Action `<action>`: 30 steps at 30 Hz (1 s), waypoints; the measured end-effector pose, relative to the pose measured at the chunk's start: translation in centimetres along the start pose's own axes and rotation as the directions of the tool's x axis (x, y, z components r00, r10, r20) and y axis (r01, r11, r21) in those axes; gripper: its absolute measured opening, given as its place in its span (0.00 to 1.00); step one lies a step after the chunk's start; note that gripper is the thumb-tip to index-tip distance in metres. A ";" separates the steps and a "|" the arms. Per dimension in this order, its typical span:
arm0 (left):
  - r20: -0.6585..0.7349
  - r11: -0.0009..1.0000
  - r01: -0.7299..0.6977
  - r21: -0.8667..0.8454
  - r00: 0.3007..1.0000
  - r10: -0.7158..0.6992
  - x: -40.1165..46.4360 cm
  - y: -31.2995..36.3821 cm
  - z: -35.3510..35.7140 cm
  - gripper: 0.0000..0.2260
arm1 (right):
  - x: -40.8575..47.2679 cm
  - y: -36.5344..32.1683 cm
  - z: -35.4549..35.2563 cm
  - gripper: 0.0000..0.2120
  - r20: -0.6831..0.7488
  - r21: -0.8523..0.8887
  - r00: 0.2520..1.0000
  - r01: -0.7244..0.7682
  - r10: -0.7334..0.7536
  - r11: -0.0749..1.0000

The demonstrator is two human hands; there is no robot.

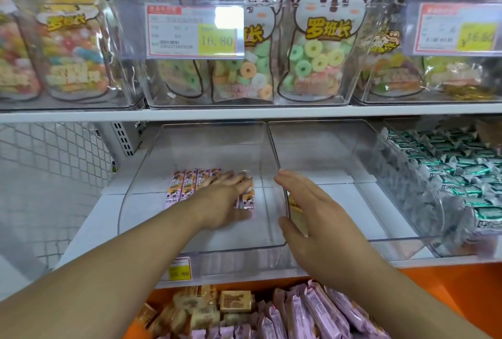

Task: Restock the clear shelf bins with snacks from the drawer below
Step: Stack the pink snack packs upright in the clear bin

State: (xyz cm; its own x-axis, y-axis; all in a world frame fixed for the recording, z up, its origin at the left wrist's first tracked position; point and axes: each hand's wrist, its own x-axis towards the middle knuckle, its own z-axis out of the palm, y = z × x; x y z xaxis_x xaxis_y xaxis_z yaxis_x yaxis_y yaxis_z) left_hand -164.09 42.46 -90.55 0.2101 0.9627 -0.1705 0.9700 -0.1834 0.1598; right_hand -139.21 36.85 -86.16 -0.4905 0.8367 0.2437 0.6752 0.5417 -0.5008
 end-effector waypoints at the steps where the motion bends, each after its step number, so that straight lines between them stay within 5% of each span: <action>1: -0.025 1.000 0.022 0.016 0.999 -0.021 0.2 -0.1 -0.1 0.38 | 0.0 0.0 0.0 0.31 -0.001 0.002 1.000 0.000 0.000 1.000; 8: -0.170 0.997 0.065 0.044 0.984 -0.057 0.9 -0.9 0.2 0.34 | 0.0 0.0 0.2 0.30 -0.012 -0.011 1.000 -0.001 0.001 1.000; 17: -0.104 0.974 0.128 0.186 0.988 -0.110 0.4 -2.1 0.1 0.33 | -0.1 -0.1 0.4 0.31 -0.016 -0.012 1.000 0.011 -0.011 1.000; 24: -0.174 0.997 0.078 -0.003 0.982 -0.077 -2.9 -0.8 -0.7 0.28 | -0.2 -0.3 -1.3 0.33 -0.018 -0.059 1.000 -0.005 0.004 0.998; 30: -0.398 0.970 -0.015 -0.243 0.913 -0.086 -9.9 3.1 -0.9 0.23 | -3.0 -1.3 -3.2 0.24 -0.086 -0.026 0.995 -0.049 0.047 0.998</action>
State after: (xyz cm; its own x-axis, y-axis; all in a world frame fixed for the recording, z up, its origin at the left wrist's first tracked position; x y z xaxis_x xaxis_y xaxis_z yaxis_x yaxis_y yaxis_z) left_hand -163.25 32.50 -87.47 0.0598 0.9742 0.2178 0.9081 -0.1437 0.3934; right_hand -136.87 33.89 -83.57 -0.4095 0.8649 0.2903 0.7125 0.5019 -0.4903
